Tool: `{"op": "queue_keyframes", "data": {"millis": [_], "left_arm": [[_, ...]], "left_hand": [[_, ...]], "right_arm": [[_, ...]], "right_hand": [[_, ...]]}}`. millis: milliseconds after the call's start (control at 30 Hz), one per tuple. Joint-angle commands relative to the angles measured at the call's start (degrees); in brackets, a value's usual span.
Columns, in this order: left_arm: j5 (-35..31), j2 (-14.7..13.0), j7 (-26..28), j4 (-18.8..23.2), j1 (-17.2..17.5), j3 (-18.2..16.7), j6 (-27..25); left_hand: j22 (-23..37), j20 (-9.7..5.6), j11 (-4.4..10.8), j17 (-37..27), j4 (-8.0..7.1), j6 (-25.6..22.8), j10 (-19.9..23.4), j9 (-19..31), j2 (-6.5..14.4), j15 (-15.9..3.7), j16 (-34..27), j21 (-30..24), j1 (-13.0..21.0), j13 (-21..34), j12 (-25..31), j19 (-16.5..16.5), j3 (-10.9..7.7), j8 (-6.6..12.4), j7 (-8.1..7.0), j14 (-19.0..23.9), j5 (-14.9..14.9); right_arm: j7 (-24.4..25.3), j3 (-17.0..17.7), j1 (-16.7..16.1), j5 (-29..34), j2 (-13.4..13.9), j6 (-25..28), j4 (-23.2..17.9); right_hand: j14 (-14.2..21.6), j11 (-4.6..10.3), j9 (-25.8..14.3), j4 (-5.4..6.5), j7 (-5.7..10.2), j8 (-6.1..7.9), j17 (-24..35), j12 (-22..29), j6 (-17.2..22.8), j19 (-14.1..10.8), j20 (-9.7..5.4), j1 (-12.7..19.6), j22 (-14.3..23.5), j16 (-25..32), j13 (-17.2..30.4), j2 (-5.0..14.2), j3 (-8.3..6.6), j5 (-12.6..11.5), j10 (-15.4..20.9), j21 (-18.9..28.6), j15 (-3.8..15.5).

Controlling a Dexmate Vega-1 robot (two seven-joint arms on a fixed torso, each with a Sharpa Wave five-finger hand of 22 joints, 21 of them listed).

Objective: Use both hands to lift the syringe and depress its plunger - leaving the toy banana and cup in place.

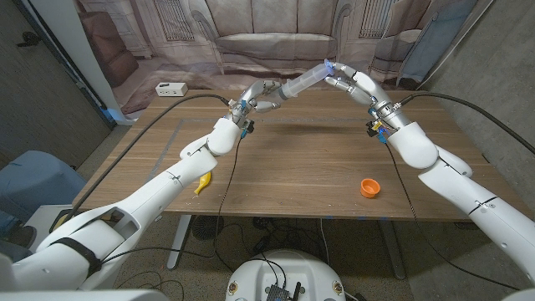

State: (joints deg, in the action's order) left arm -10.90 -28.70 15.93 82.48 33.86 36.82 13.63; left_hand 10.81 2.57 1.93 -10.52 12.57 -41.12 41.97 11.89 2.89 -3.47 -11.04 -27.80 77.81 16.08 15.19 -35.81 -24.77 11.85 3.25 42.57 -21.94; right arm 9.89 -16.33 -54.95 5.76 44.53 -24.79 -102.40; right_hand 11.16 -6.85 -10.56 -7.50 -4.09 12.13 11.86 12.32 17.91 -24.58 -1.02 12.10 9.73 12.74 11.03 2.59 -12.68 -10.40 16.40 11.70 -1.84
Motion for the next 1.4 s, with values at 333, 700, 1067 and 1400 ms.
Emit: {"op": "queue_keyframes", "data": {"millis": [333, 700, 1067, 1400], "left_arm": [[-0.1, -0.1, 0.0, 0.5, 0.2, -0.2, 0.4], [-0.1, -0.1, 0.1, 1.0, 0.5, -0.2, 0.2], [0.0, 0.1, 0.1, 1.2, 0.6, -0.2, -0.2], [-0.2, 0.0, -0.3, 1.8, 0.6, -0.1, -1.0]], "left_hand": [[0.1, -2.14, -0.12, -0.2, -3.25, -0.3, 0.4, 0.0, 1.9, -1.20, -0.2, -0.4, -0.2, 0.3, -0.2, -2.4, -3.44, -0.06, 0.18, 1.1, -0.5], [0.1, -2.10, -0.09, -0.2, -3.21, -0.4, 0.4, 0.1, 2.0, -1.18, -0.3, -0.5, -0.3, 0.4, -0.3, -2.4, -3.61, -0.07, 0.14, 1.1, -0.5], [0.1, -2.19, -0.07, -0.2, -3.30, -0.5, 0.7, 0.1, 1.9, -1.36, -0.3, -0.7, -0.6, 0.4, -0.3, -2.4, -3.62, -0.07, 0.14, 1.3, -0.5], [0.1, -2.20, 0.02, -0.1, -3.33, -0.5, 0.6, 0.1, 1.7, -1.39, -0.3, -0.9, -1.0, 0.4, -0.4, -2.5, -3.59, -0.10, 0.01, 1.3, -0.5]], "right_arm": [[-0.8, -0.4, 0.1, -0.5, 0.3, 0.5, -0.2], [-0.9, -0.5, 0.0, -0.6, 0.3, 0.6, -0.3], [-1.1, -0.7, 0.0, -1.0, 0.3, 0.6, -0.1], [-1.3, -0.9, 0.0, -1.2, 0.3, 0.4, 0.2]], "right_hand": [[0.6, -0.15, -0.3, 0.08, -0.25, 0.01, 0.2, 0.0, 0.7, -0.8, 0.05, 0.0, 0.1, 0.1, 0.2, 0.31, -0.40, -0.3, 0.5, 0.0, -0.08], [0.6, -0.26, -0.3, 0.03, -0.27, -0.06, 0.2, -0.1, 0.7, -0.8, 0.14, 0.1, 0.1, 0.0, 0.2, 0.39, -0.49, -0.3, 0.6, -0.1, -0.14], [0.7, -0.25, -0.3, -0.05, -0.36, -0.14, 0.2, -0.1, 0.7, -0.9, 0.20, 0.4, 0.1, -0.1, 0.2, 0.54, -0.64, -0.3, 0.6, -0.1, -0.13], [0.7, -0.18, -0.3, -0.20, -0.30, -0.21, 0.2, -0.2, 0.7, -0.9, 0.22, 0.8, 0.1, -0.2, 0.2, 0.82, -0.90, -0.3, 0.6, -0.2, -0.18]]}}
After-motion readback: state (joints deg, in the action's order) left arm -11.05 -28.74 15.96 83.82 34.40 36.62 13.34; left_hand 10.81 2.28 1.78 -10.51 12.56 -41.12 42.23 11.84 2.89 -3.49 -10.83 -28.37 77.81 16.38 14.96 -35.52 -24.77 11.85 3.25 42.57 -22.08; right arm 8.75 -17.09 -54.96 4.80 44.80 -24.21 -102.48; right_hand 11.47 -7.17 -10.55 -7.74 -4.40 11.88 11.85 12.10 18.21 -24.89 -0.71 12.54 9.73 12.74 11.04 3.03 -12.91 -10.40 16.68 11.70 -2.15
